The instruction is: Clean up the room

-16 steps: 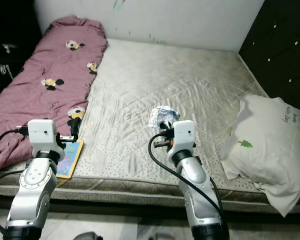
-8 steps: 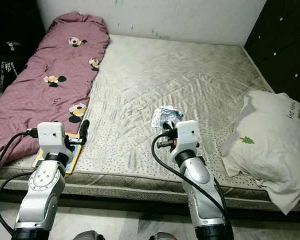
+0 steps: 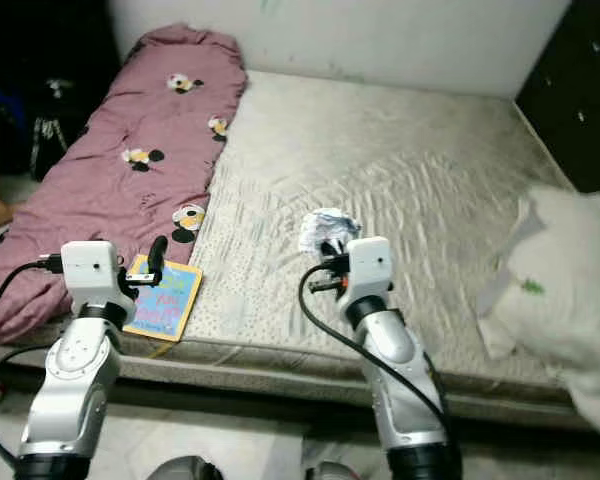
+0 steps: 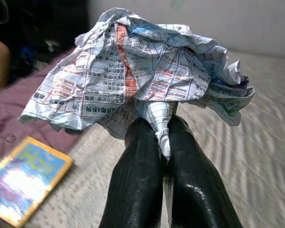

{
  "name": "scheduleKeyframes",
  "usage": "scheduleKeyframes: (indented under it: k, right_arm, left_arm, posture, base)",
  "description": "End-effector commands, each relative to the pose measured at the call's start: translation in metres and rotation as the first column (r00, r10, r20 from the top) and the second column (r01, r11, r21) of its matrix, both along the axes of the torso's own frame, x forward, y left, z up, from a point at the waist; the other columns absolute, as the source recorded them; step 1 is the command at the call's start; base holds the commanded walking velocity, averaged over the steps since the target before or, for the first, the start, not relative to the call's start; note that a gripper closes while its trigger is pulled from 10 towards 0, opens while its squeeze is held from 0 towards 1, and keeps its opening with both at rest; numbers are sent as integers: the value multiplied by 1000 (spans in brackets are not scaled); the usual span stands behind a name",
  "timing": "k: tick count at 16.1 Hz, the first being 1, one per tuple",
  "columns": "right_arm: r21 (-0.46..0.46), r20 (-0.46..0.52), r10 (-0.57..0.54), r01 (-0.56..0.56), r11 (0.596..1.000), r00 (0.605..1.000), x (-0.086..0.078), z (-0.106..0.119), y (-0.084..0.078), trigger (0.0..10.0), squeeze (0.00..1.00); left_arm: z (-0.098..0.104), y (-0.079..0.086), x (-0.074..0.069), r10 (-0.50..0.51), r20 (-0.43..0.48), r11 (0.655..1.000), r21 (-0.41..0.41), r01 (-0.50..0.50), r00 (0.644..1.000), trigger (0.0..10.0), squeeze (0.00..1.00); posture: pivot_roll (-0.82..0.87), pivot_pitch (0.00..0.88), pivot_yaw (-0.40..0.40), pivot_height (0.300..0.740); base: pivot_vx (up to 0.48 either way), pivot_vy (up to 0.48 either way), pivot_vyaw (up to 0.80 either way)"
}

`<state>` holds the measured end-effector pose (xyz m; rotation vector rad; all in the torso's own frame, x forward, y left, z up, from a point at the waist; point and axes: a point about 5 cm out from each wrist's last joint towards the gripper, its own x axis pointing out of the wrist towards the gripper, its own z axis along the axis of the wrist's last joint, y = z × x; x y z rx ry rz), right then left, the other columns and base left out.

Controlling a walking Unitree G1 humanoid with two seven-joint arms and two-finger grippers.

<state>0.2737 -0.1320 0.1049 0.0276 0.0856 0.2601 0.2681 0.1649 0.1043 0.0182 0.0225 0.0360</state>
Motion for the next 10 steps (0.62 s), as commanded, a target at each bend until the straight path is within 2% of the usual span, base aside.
scheduleKeyframes:
  k: [1,5,10]
  right_arm:
    - [-3,-3,-11,11,1000,1000,-1,0,-4,10000,0]
    - [-4,-1,-3,3,1000,1000,0,0,-3,10000,0]
    - [-3,-2,1,-1,1000,1000,-1,0,-2,10000,0]
  left_arm:
    - [1,-5,1,-20,6,1000,10,20,1000,10000,0]
    - [4,-8,-1,-68,31,998,-7,68,997,10000,0]
    - [5,-9,-2,-89,38,996,-17,89,995,10000,0]
  posture:
    - [-27,17,-61,740]
    - [-28,14,-63,740]
    - [-24,16,-62,740]
  base:
    - [0,0,0]
    - [0,0,0]
    - [310,0,0]
